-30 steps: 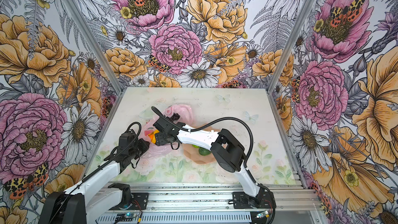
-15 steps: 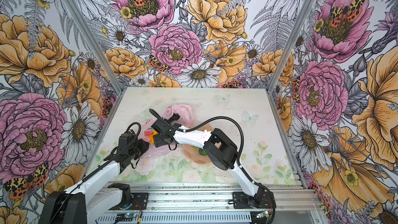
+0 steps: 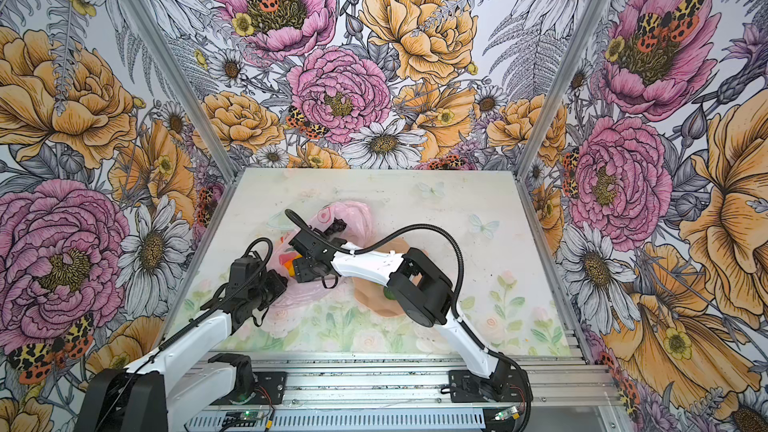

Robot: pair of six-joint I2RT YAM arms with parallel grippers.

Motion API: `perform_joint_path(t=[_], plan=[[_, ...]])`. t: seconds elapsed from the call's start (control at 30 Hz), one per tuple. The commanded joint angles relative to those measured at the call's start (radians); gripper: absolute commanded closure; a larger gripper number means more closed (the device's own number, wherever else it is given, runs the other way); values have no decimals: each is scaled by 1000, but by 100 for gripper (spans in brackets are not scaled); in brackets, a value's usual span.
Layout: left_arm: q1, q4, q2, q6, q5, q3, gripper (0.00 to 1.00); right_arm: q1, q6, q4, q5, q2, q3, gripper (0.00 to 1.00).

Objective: Take the fake fruits out of the plastic bag
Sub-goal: 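Reach the right gripper into the bag and grasp the dark avocado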

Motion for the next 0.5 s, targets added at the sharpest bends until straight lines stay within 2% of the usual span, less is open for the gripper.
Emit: perform_joint_path(t=[0.0,0.23,0.47], plan=[[0,-8,10,18,-5,11,83,-12,-6,-3,11,52,32,22],[2,26,-8,41,46,7,83,-18,-13,-9,-1,84,63,18],[9,38,-6,55,65,6,82,-27,-19,-13,36,56,47,24]])
